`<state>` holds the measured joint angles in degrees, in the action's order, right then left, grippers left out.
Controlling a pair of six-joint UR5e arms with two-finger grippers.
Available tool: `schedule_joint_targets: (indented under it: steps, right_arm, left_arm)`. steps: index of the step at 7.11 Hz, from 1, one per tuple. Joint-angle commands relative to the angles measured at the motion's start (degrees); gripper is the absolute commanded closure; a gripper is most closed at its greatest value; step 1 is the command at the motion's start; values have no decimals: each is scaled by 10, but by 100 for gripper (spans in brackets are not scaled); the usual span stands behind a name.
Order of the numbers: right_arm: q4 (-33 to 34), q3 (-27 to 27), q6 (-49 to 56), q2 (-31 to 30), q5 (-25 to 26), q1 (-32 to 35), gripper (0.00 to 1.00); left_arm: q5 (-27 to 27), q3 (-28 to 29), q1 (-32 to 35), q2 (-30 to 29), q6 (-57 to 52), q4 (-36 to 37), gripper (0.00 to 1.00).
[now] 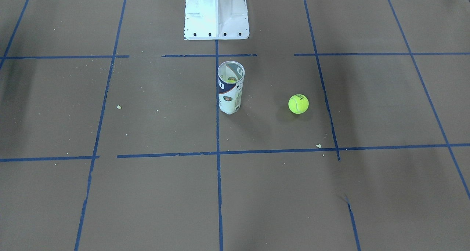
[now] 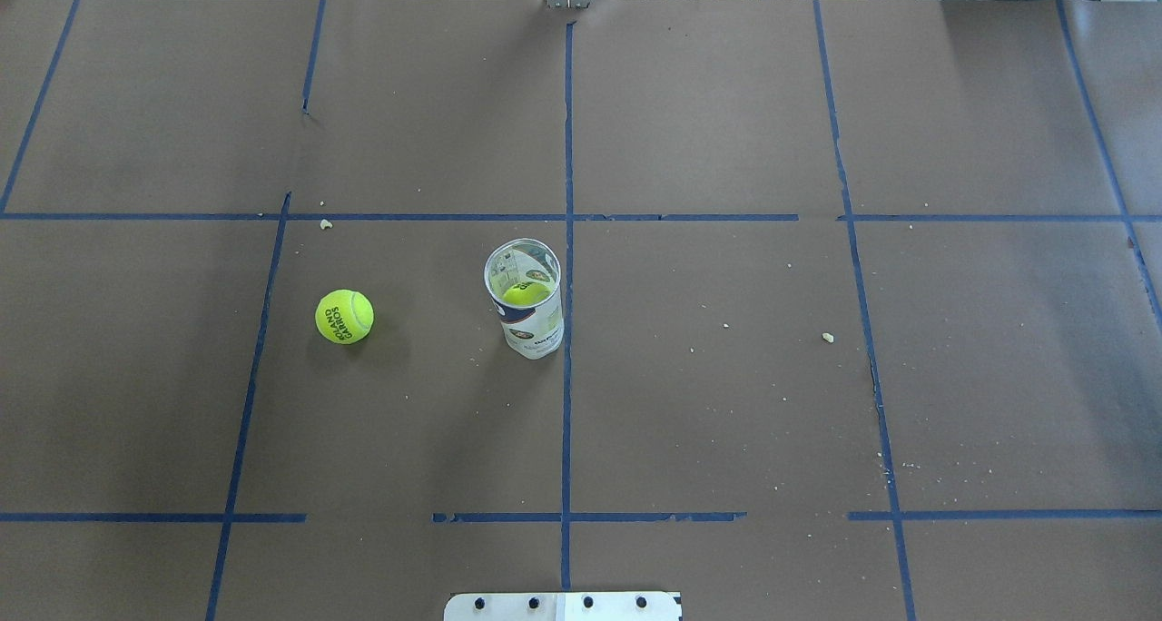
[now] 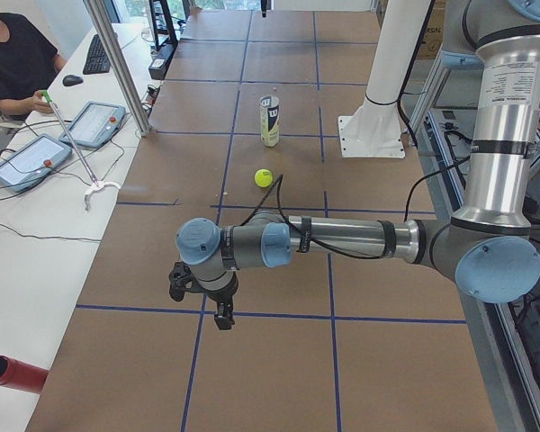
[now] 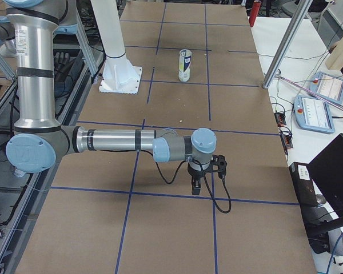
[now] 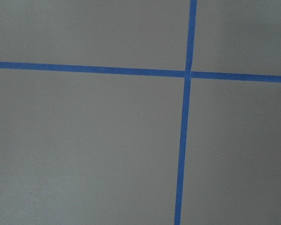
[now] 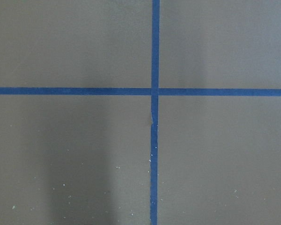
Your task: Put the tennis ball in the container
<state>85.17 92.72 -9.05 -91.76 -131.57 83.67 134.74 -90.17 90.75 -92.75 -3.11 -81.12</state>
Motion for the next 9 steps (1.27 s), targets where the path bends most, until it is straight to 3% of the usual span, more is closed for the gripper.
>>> schedule_joint_targets:
  steps: [1, 3, 4, 5, 7, 9]
  right_arm:
    - [0, 0, 0, 0, 0, 0, 0]
    - [0, 0, 0, 0, 0, 0, 0]
    - [0, 0, 0, 0, 0, 0, 0]
    - [0, 0, 0, 0, 0, 0, 0]
    - [0, 0, 0, 0, 0, 0, 0]
    - [0, 0, 0, 0, 0, 0, 0]
  left_arm:
    - [-2, -31, 0, -9, 0, 0, 0]
    - [-26, -48, -2, -92, 13, 27, 0]
    - [-27, -66, -5, -159, 76, 87, 0]
    - [-26, -146, -47, -167, 144, 125, 0]
    - [-27, -267, -152, -163, 335, 129, 0]
    - [-38, -301, -271, -169, 453, 118, 0]
